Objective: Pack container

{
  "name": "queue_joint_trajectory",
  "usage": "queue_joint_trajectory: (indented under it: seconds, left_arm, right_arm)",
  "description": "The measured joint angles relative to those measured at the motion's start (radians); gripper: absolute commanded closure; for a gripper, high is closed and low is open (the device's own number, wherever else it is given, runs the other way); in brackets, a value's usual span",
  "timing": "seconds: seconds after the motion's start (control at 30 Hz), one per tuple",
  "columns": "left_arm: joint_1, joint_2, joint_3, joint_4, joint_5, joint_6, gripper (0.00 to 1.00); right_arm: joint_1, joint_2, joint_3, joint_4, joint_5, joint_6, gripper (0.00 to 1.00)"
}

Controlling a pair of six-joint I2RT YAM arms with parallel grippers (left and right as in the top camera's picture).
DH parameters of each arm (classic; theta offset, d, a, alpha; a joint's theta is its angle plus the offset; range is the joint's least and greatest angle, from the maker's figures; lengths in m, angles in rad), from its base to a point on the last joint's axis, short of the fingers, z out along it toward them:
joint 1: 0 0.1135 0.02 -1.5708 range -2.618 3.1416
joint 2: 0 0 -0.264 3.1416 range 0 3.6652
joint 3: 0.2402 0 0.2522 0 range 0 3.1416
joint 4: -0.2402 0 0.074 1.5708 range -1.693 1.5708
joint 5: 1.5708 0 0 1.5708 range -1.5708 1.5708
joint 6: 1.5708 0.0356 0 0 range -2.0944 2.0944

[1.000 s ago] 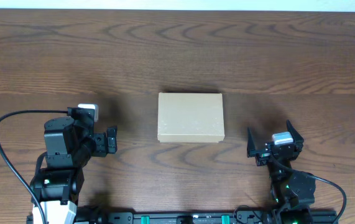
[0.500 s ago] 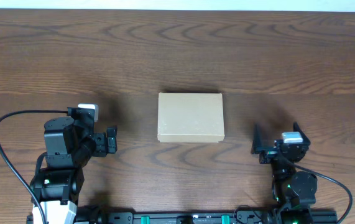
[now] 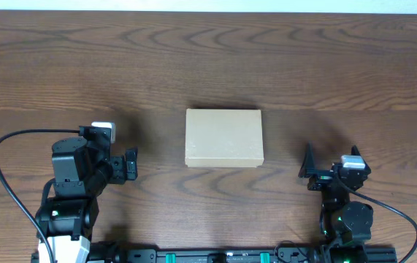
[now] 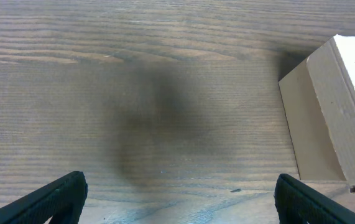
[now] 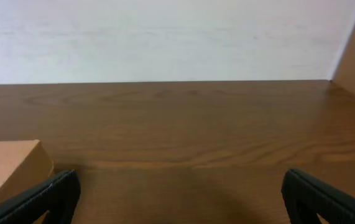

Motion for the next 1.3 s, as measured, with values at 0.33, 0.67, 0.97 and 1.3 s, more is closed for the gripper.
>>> queue_joint_trajectory:
  seconds: [0.33, 0.67, 0.97, 1.3]
  left_arm:
    - [0.000, 0.000, 0.000, 0.000, 0.000, 0.000, 0.04]
    - [0.000, 0.000, 0.000, 0.000, 0.000, 0.000, 0.05]
    - [0.000, 0.000, 0.000, 0.000, 0.000, 0.000, 0.05]
    - [0.000, -0.215, -0.033, -0.118, -0.005, 0.000, 0.05]
  right_arm:
    - [0.000, 0.000, 0.000, 0.000, 0.000, 0.004, 0.01]
    - [0.000, 0.000, 0.000, 0.000, 0.000, 0.004, 0.01]
    - [0.000, 0.000, 0.000, 0.000, 0.000, 0.004, 0.01]
    - [0.000, 0.000, 0.000, 0.001, 0.003, 0.005, 0.01]
